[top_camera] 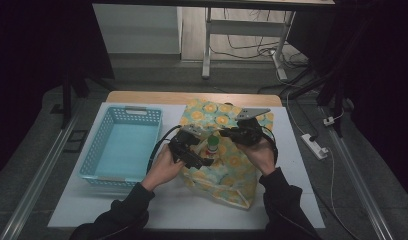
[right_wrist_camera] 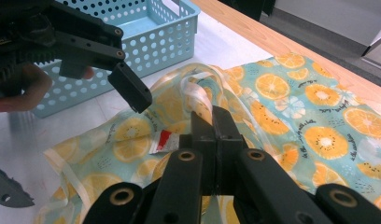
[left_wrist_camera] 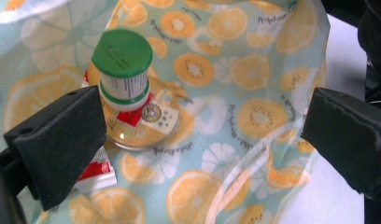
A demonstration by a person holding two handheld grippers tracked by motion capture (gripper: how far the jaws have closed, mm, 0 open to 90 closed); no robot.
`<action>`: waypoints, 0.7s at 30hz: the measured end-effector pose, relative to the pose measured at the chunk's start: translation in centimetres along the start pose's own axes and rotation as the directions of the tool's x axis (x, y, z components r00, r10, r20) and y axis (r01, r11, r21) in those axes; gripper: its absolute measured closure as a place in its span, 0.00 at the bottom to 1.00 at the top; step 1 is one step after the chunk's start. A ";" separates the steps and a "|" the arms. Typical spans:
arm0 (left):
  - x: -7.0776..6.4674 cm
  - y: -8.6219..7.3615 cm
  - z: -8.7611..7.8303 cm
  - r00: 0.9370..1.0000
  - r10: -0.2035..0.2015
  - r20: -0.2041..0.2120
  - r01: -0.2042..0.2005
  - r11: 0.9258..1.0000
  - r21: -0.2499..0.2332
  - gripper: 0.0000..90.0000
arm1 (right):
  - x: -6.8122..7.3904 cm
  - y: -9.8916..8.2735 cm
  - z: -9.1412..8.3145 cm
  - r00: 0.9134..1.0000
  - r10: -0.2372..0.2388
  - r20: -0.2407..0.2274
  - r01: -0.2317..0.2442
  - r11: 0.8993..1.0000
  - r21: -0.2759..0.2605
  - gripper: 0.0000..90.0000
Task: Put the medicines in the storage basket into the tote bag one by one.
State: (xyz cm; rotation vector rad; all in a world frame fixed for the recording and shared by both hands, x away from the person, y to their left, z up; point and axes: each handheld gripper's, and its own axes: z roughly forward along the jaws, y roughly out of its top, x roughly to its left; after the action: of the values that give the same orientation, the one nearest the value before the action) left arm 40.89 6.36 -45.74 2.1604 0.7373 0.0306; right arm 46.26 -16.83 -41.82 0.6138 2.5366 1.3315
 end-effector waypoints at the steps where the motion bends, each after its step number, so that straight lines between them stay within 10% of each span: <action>1: 0.0 -0.1 -0.1 1.000 0.002 -0.001 -0.002 1.000 0.003 0.00 | 0.0 0.0 0.0 1.000 0.000 0.001 0.000 1.000 0.001 1.00; 21: -1.6 -2.4 0.0 0.999 0.031 -0.020 -0.031 0.999 0.022 0.00 | 0.0 0.1 -0.3 1.000 0.001 0.000 -0.001 1.000 -0.008 1.00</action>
State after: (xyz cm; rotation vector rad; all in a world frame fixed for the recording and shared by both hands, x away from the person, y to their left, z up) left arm 38.34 6.67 -47.09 2.1946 0.7187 0.0608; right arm 46.11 -17.03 -41.58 0.6131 2.5303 1.3409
